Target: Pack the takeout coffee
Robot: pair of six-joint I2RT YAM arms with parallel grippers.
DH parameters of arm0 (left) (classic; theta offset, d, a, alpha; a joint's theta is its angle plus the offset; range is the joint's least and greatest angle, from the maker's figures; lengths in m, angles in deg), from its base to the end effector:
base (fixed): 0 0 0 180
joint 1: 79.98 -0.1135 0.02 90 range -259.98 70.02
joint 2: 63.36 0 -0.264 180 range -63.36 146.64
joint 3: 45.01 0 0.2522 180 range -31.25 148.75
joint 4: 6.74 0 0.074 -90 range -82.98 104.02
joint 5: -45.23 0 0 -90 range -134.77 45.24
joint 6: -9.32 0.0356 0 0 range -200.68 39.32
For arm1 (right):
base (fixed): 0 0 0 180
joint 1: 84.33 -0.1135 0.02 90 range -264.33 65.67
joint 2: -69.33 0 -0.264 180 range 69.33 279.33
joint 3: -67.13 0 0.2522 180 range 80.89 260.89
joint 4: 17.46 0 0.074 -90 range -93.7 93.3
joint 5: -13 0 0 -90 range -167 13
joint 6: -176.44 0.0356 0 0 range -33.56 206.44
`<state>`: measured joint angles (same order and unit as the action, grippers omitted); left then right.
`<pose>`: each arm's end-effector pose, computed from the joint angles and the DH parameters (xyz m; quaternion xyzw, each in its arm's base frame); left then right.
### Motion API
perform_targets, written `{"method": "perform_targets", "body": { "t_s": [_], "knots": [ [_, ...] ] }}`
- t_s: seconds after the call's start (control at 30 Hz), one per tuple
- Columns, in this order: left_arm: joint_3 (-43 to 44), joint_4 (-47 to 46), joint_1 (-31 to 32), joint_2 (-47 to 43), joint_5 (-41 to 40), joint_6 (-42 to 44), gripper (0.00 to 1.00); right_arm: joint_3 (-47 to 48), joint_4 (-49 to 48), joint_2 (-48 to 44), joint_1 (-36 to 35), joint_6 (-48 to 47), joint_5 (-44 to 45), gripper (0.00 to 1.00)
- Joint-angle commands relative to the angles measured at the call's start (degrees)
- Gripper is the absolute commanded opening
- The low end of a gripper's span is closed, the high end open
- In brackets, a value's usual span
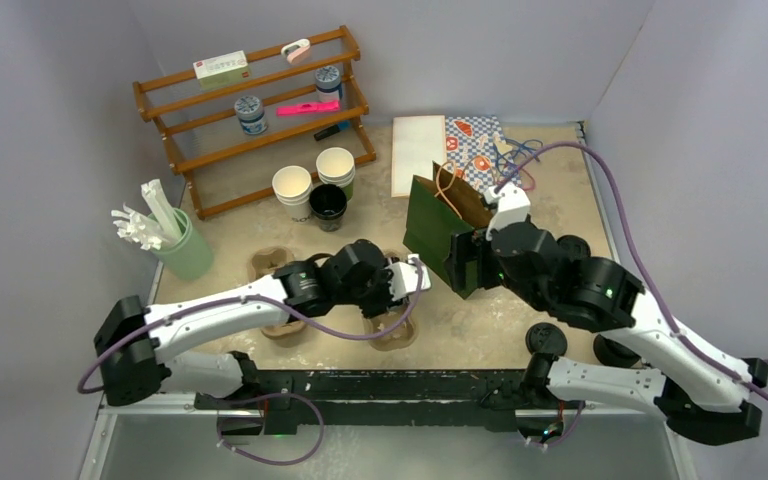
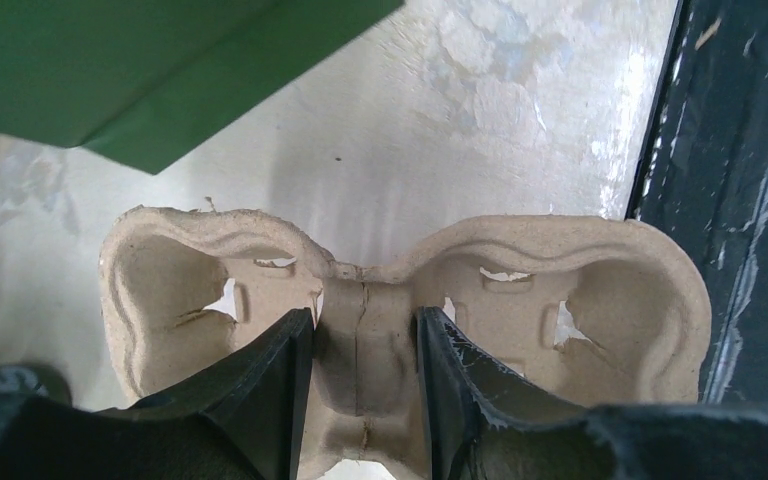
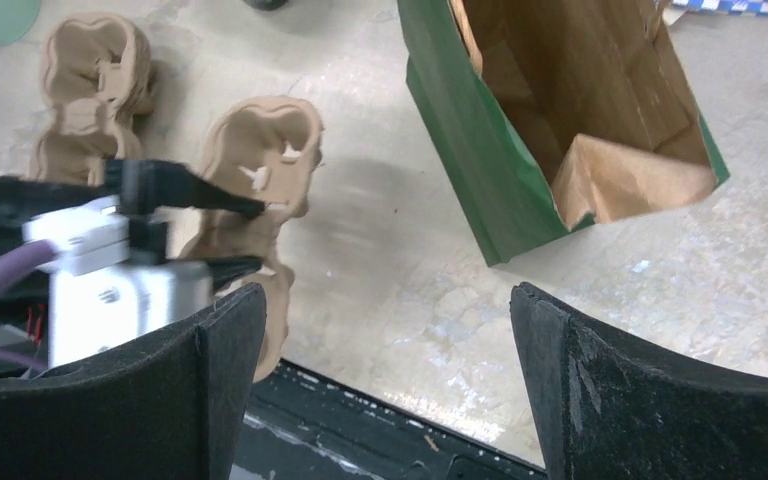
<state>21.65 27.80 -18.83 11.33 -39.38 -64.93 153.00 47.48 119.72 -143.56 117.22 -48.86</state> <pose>0.1325 -0.2474 0.2589 0.5835 0.7045 -0.1947 0.3540 0.0906 0.1193 0.4114 -0.0871 0.8422 0.1973 0.4942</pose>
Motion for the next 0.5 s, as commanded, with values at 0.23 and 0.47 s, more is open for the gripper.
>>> {"method": "perform_targets", "body": {
  "t_s": [0.23, 0.47],
  "knots": [
    [0.5, 0.6, -0.1, -16.4, -9.1, -12.3, 0.29, 11.8, -3.4, 8.8, 9.9, -9.7, 3.7, 0.72],
    [4.7, 1.9, -3.7, -18.9, -11.9, -14.9, 0.29, 14.9, -4.7, 15.9, 20.3, -11.0, -2.5, 0.38]
  ]
}}
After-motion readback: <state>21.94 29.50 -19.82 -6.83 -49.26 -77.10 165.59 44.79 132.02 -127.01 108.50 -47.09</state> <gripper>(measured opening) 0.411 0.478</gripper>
